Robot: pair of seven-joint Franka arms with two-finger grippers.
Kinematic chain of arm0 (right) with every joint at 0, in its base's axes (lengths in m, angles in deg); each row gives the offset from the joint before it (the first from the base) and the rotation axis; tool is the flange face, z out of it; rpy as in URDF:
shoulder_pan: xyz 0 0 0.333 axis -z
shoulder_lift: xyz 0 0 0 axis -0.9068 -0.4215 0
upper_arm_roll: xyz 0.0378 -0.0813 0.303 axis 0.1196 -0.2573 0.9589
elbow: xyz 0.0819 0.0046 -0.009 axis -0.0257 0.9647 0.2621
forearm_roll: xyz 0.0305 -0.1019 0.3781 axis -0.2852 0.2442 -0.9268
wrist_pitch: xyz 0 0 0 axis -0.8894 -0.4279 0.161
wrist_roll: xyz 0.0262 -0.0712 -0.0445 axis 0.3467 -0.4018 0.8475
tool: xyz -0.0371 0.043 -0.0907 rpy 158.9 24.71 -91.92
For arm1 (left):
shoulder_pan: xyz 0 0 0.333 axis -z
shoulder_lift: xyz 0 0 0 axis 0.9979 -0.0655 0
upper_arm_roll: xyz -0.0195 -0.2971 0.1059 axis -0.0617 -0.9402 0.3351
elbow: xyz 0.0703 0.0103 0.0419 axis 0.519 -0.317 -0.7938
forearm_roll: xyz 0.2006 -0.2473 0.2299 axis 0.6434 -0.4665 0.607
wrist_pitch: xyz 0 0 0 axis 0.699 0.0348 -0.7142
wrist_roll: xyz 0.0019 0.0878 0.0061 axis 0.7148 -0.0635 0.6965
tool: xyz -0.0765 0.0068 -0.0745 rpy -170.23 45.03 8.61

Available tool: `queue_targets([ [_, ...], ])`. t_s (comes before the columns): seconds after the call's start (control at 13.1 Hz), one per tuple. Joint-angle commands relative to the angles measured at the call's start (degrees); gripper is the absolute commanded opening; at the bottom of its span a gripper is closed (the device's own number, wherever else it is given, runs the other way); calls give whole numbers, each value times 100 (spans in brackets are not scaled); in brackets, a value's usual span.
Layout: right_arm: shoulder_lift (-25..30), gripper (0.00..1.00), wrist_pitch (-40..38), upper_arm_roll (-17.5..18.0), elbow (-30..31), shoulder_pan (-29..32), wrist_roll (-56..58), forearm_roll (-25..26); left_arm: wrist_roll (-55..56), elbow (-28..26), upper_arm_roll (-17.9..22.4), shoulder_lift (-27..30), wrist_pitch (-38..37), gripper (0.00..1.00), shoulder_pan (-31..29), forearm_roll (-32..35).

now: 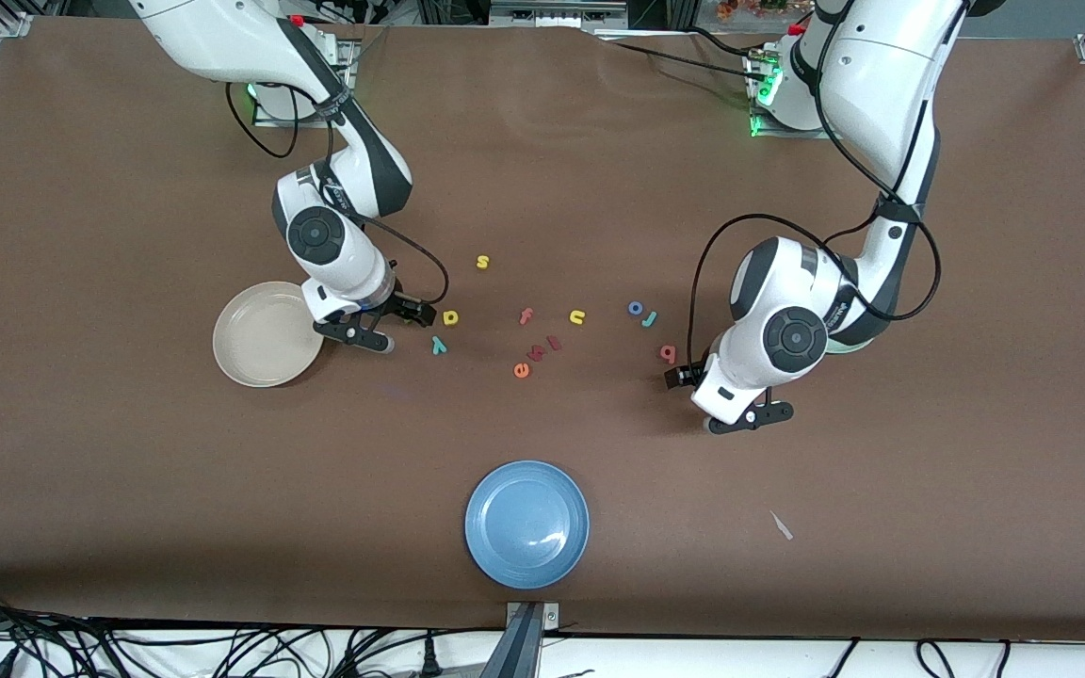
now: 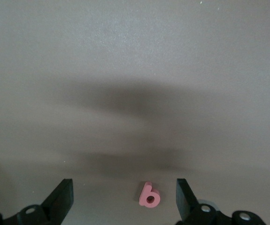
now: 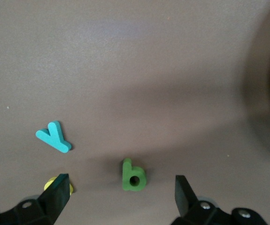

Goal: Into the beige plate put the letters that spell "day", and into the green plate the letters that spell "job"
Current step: 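Grasp the green b with the right gripper while the left gripper grasps the pink b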

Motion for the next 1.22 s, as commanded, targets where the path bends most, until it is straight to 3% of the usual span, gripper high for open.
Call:
queue_targets([
  [0.0, -1, 98, 528, 27, 326, -15, -48, -56, 43, -16, 42, -39, 37, 96, 83, -153],
  [0.23, -28, 92, 741, 19, 485, -15, -30, -3, -1, -209, -28, -74, 80, 91, 75, -162],
  [0.38, -28, 83, 741, 19, 494, -15, -30, -3, 26, -253, -37, -144, 81, 88, 101, -162],
  [0.61, -28, 57, 741, 19, 502, -15, -30, -3, -1, -394, -73, -127, 98, 88, 92, -162],
  [0.91, -37, 39, 758, 19, 529, -24, -21, -3, 52, -464, -142, -109, 89, 88, 162, -162],
  [1.14, -28, 9, 741, 19, 546, -24, 57, 6, 149, -473, -204, -74, 81, 88, 171, -162],
])
